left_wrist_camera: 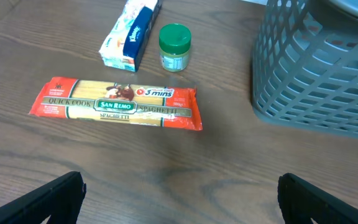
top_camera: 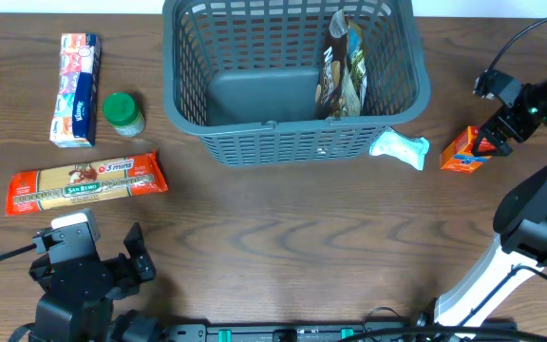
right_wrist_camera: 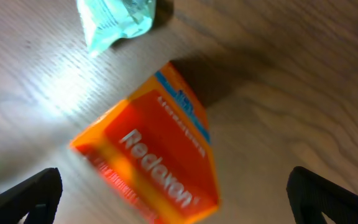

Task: Pack container
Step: 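Grasp the orange Redoxon box with the right gripper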

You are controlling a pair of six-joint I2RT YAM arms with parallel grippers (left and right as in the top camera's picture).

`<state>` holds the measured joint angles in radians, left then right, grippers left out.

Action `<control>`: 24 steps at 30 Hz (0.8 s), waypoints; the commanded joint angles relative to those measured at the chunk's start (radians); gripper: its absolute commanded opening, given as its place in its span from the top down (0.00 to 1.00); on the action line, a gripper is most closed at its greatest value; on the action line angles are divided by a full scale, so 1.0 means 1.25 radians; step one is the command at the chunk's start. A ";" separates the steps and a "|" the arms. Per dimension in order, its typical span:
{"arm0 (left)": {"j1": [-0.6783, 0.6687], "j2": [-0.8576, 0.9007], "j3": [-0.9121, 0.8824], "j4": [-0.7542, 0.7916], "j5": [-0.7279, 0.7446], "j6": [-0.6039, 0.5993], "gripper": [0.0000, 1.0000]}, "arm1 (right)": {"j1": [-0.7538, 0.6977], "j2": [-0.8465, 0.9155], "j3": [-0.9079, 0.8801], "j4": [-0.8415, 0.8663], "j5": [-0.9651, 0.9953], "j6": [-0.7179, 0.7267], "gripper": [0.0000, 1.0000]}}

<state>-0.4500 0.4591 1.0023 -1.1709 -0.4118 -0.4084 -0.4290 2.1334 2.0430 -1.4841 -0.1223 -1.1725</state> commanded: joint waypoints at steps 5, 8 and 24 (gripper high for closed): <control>0.000 -0.003 0.012 -0.002 -0.016 -0.007 0.01 | 0.002 -0.001 -0.124 0.115 -0.002 -0.052 0.02; 0.000 -0.003 0.012 -0.002 -0.016 -0.007 0.01 | 0.006 -0.001 -0.158 0.148 -0.014 -0.069 0.05; 0.000 -0.003 0.012 -0.002 -0.016 -0.007 0.01 | 0.020 -0.001 -0.188 0.174 -0.041 -0.084 0.50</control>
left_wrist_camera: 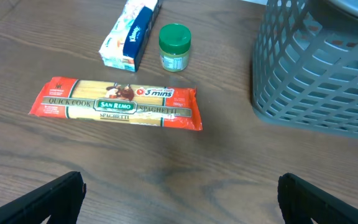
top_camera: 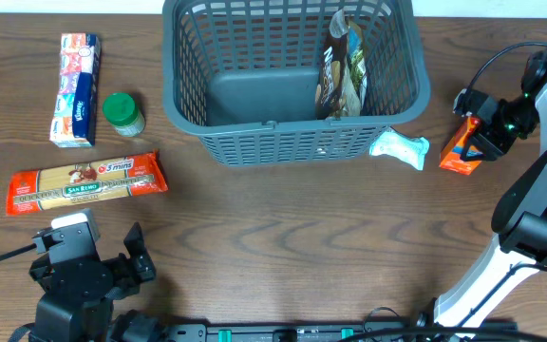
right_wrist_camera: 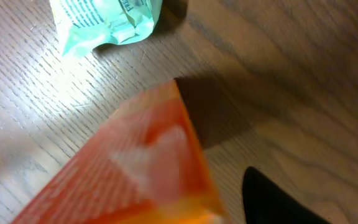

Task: Pack container
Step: 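Grasp the orange Redoxon box with the right gripper, then carry the Redoxon box over the basket and release it inside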

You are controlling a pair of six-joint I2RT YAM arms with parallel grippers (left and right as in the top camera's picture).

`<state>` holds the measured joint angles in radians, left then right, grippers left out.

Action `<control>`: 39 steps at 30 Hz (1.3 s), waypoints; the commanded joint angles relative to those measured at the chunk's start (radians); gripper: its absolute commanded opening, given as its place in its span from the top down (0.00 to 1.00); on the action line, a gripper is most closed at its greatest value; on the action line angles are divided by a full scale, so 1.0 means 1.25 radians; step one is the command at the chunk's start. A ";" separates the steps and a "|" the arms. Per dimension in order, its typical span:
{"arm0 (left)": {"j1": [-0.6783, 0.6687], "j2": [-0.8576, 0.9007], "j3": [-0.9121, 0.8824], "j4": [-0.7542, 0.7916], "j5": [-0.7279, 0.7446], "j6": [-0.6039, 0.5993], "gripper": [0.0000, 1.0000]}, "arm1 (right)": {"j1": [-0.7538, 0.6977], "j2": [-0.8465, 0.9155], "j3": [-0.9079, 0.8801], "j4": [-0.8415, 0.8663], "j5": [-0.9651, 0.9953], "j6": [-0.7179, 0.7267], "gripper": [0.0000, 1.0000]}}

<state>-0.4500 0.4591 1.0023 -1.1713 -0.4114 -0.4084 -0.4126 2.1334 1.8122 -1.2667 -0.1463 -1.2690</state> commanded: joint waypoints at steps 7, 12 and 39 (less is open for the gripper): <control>0.000 -0.003 0.012 -0.002 -0.016 -0.007 0.01 | 0.007 -0.001 -0.003 -0.001 -0.043 0.009 0.76; 0.000 -0.003 0.012 -0.002 -0.016 -0.007 0.02 | 0.007 -0.001 -0.002 0.001 -0.056 0.040 0.91; 0.000 -0.003 0.012 -0.002 -0.016 -0.007 0.01 | 0.049 -0.072 0.317 0.366 -0.413 1.140 0.99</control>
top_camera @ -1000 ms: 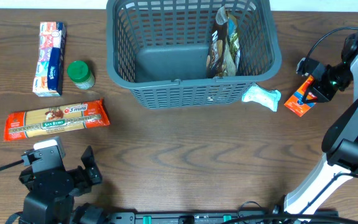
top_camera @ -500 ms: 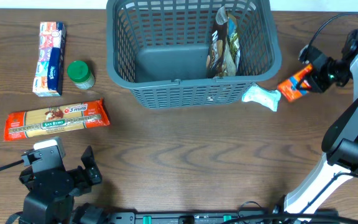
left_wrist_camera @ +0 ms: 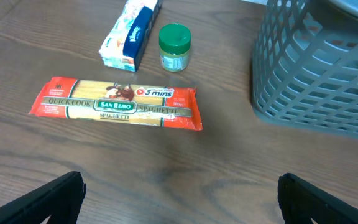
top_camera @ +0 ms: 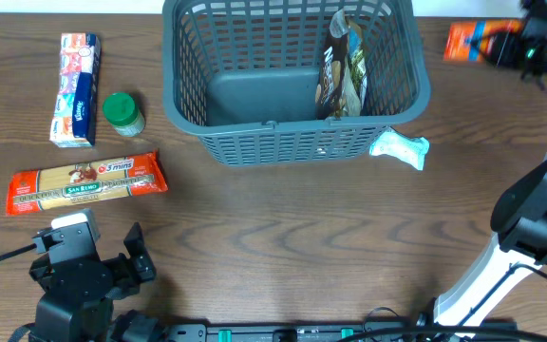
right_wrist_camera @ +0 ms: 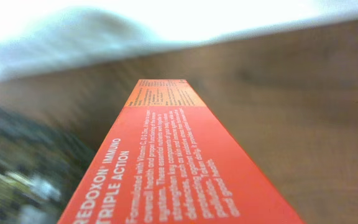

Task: Pack container
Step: 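Carry the Redoxon box over the basket and release it inside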

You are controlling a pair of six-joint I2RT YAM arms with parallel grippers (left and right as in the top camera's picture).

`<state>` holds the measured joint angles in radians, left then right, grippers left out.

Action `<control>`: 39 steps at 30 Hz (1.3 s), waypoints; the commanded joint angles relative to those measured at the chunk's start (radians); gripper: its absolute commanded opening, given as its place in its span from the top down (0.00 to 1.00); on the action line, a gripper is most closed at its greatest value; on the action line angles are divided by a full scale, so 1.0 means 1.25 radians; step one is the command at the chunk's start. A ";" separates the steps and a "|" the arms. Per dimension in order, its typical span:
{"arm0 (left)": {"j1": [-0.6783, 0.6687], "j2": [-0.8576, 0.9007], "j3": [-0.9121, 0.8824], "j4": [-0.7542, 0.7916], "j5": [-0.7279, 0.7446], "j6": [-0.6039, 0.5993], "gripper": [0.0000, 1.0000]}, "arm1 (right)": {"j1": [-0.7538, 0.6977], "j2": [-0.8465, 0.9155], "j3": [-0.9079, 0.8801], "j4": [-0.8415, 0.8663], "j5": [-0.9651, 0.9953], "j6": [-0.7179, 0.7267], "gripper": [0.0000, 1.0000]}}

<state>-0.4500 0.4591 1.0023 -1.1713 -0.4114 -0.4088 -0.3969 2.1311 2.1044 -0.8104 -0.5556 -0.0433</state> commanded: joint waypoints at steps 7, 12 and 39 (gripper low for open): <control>0.000 -0.003 0.012 -0.002 -0.016 -0.007 0.01 | 0.161 -0.211 0.182 -0.024 -0.078 0.215 0.99; 0.000 -0.003 0.012 -0.002 -0.016 -0.007 0.01 | 0.301 -0.282 0.182 -0.041 -0.046 0.244 0.99; 0.000 -0.003 0.012 -0.002 -0.016 -0.007 0.02 | 0.711 -0.075 0.174 -0.348 0.483 0.367 0.99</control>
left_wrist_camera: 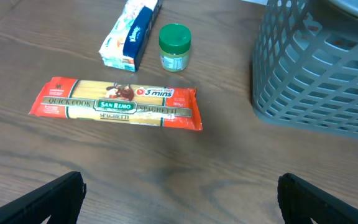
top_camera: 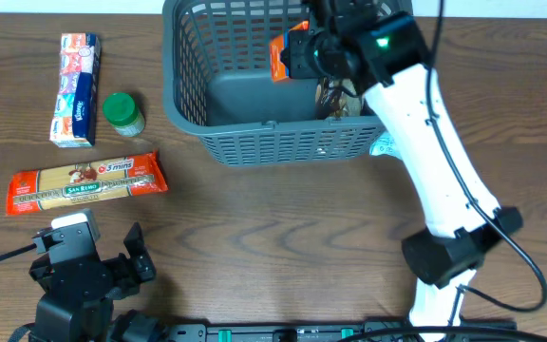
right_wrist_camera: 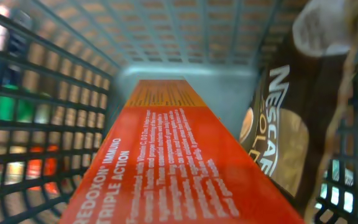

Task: Pack container
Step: 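Carry the Redoxon box over the basket and release it inside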

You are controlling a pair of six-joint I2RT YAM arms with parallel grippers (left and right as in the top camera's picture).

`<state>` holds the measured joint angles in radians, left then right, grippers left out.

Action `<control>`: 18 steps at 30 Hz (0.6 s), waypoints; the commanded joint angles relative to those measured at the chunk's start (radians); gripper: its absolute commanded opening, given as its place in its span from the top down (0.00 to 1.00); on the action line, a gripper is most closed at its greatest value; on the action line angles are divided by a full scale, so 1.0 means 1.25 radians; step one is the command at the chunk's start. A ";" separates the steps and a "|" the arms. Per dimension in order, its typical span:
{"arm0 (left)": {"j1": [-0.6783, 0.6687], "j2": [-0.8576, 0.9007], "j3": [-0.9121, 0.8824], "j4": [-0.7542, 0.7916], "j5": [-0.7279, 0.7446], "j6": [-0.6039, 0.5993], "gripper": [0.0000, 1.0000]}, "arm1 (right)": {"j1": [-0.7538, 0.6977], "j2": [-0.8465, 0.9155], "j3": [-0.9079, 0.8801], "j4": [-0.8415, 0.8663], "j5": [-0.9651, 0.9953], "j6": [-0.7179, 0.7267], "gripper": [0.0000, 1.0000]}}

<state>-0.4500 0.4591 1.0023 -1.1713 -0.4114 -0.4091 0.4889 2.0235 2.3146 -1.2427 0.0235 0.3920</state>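
Note:
The grey mesh basket (top_camera: 188, 85) stands at the table's back middle. My right gripper (top_camera: 304, 52) reaches into it, shut on the orange Redoxon box (top_camera: 284, 55), which fills the right wrist view (right_wrist_camera: 179, 155) and hides the fingers. A brown Nescafe pouch (right_wrist_camera: 284, 137) leans against the basket's right wall. Outside lie a spaghetti packet (top_camera: 85, 183), a green-lidded jar (top_camera: 122, 112), a tissue pack (top_camera: 76, 87) and a pale green sachet (top_camera: 402, 147). My left gripper (left_wrist_camera: 179, 193) rests open near the front left, nothing between its fingers.
The basket's wall (left_wrist_camera: 316, 81) rises at the right of the left wrist view. My right arm (top_camera: 435, 161) stretches across the table's right half from its base at the front edge.
My right gripper has moved with the orange box from the table's back right corner to inside the basket, beside the Nescafe pouch. The left arm has not moved.
The right gripper stood open over the orange box on the table right of the basket. Then it was down on the box. Later it held the box high at the back right corner, and now holds it inside the basket. The left arm stayed still.

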 commanded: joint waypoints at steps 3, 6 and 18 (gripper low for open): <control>0.000 -0.003 0.012 -0.002 -0.016 -0.006 0.02 | 0.001 0.020 0.005 -0.015 0.020 0.018 0.94; 0.000 -0.003 0.012 -0.002 -0.016 -0.006 0.01 | -0.001 0.010 0.010 -0.013 0.021 -0.017 0.46; 0.000 -0.003 0.012 -0.002 -0.016 -0.006 0.01 | -0.160 -0.197 0.050 -0.071 0.058 -0.103 0.01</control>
<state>-0.4500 0.4591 1.0023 -1.1713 -0.4118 -0.4126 0.3660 1.8912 2.3405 -1.3174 0.0433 0.2939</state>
